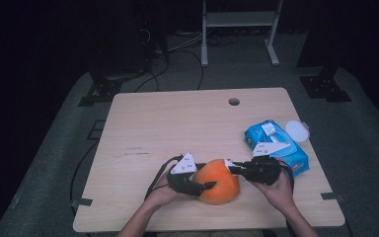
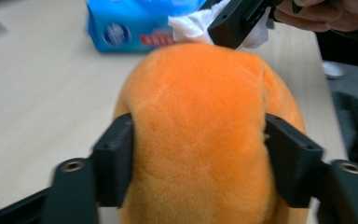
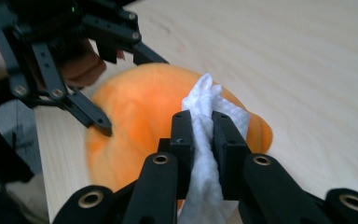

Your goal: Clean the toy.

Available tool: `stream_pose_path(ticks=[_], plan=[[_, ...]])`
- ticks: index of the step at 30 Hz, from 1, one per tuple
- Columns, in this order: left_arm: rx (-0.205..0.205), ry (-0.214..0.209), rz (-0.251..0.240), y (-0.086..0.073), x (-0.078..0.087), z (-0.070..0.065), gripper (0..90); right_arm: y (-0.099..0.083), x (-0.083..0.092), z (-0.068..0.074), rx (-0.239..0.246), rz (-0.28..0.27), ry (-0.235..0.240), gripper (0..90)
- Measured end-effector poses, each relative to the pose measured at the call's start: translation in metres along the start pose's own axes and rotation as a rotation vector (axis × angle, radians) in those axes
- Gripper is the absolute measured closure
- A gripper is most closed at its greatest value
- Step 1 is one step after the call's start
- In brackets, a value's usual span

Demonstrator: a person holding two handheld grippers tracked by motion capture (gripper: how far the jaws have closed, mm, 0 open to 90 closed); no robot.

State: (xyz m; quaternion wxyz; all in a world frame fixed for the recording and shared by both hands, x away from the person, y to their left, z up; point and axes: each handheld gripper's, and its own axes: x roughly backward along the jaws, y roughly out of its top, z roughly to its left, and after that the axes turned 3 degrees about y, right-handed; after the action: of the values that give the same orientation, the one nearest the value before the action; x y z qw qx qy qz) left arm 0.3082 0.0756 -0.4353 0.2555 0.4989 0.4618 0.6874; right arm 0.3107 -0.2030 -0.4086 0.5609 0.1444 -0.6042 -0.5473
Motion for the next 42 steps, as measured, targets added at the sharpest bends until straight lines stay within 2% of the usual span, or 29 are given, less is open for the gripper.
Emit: stream_pose_path(ticks=[1, 2, 3, 4, 7, 9, 11, 14, 15, 18, 20, 21, 22, 23, 24, 25, 26, 27, 28, 30, 31, 32, 33, 34, 35, 37, 39, 40, 42], plan=[[0.0, 0.0, 0.0, 0.0, 0.0, 0.0, 37.3, 0.002, 0.002, 0.001, 0.004, -0.02, 0.004, 79.5], [-0.07, 0.046, -0.012, 0.005, 0.003, -0.002, 37.2, 0.004, 0.004, 0.003, 0.013, -0.036, 0.011, 79.5], [-0.07, 0.046, -0.012, 0.005, 0.003, -0.002, 36.8, 0.006, 0.004, 0.006, 0.022, -0.047, 0.018, 79.5], [-0.102, 0.063, -0.008, 0.006, 0.002, -0.002, 36.0, 0.007, 0.002, 0.01, 0.035, -0.049, 0.023, 79.5], [-0.098, 0.049, 0.0, -0.001, 0.002, 0.001, 34.2, 0.006, -0.007, 0.015, 0.065, -0.01, 0.014, 79.5], [-0.084, 0.042, 0.0, -0.004, 0.004, 0.003, 33.5, 0.005, -0.008, 0.011, 0.043, -0.003, 0.025, 79.5], [-0.067, 0.036, -0.004, -0.007, 0.005, 0.006, 32.1, 0.002, -0.007, 0.006, 0.044, 0.018, -0.006, 79.5], [-0.067, 0.03, -0.012, -0.005, 0.002, 0.005, 30.8, -0.002, -0.004, 0.002, 0.017, 0.018, -0.007, 79.4], [-0.072, 0.028, -0.014, -0.004, 0.001, 0.003, 30.3, -0.001, -0.004, 0.005, 0.028, 0.019, -0.012, 79.4], [-0.09, 0.025, -0.012, -0.001, -0.003, -0.001, 29.0, 0.005, -0.009, 0.017, 0.068, 0.005, 0.045, 79.3], [-0.087, 0.025, -0.008, -0.001, -0.003, -0.001, 28.0, 0.008, -0.012, 0.022, 0.092, 0.017, 0.041, 79.3], [-0.049, 0.02, -0.009, -0.002, -0.001, 0.003, 22.3, 0.01, -0.015, 0.024, 0.112, 0.038, 0.022, 79.4], [-0.049, 0.02, -0.009, -0.002, -0.001, 0.003, 18.9, 0.009, -0.015, 0.023, 0.104, 0.041, 0.023, 79.5], [-0.023, 0.018, -0.014, -0.002, 0.001, 0.006, 18.9, 0.009, -0.015, 0.023, 0.104, 0.041, 0.023, 79.5], [0.029, 0.026, -0.015, -0.003, 0.004, 0.01, 11.5, 0.007, -0.013, 0.018, 0.093, 0.049, 0.007, 79.6], [0.029, 0.026, -0.015, -0.003, 0.004, 0.01, 9.9, 0.007, -0.013, 0.018, 0.093, 0.049, 0.007, 79.6], [0.054, 0.023, -0.008, -0.005, 0.005, 0.013, 9.9, 0.006, -0.012, 0.016, 0.087, 0.05, 0.001, 79.5], [0.116, -0.004, 0.008, -0.009, 0.004, 0.017, 10.1, 0.004, -0.009, 0.009, 0.058, 0.042, 0.008, 79.5], [0.131, -0.019, 0.012, -0.011, 0.002, 0.018, 13.8, 0.004, -0.008, 0.008, 0.049, 0.042, 0.008, 79.5], [0.099, -0.012, 0.015, -0.011, 0.001, 0.015, 20.4, 0.005, -0.009, 0.012, 0.061, 0.041, 0.0, 79.4], [0.099, -0.012, 0.015, -0.011, 0.001, 0.015, 21.8, 0.005, -0.009, 0.012, 0.061, 0.041, 0.0, 79.4], [0.06, -0.004, 0.016, -0.006, 0.001, 0.011, 23.3, 0.008, -0.012, 0.022, 0.102, 0.04, 0.005, 79.4], [0.06, -0.004, 0.016, -0.006, 0.001, 0.011, 23.6, 0.008, -0.012, 0.022, 0.102, 0.04, 0.005, 79.4], [0.011, 0.009, 0.024, -0.001, 0.001, 0.005, 23.6, 0.011, -0.014, 0.03, 0.13, 0.032, 0.027, 79.3], [0.001, 0.011, 0.028, 0.0, 0.001, 0.004, 23.3, 0.013, -0.015, 0.033, 0.147, 0.034, 0.029, 79.3], [0.022, 0.011, 0.012, -0.002, 0.003, 0.007, 20.3, 0.016, -0.014, 0.035, 0.17, 0.051, 0.006, 79.4], [0.04, 0.044, -0.002, -0.006, 0.002, 0.011, 13.8, 0.015, -0.013, 0.03, 0.153, 0.059, -0.007, 79.4], [0.062, 0.055, -0.009, -0.008, 0.001, 0.012, 9.7, 0.013, -0.013, 0.027, 0.15, 0.071, -0.02, 79.4], [0.145, 0.029, -0.009, -0.013, -0.002, 0.017, 8.1, 0.01, -0.012, 0.021, 0.116, 0.061, -0.003, 79.4]])
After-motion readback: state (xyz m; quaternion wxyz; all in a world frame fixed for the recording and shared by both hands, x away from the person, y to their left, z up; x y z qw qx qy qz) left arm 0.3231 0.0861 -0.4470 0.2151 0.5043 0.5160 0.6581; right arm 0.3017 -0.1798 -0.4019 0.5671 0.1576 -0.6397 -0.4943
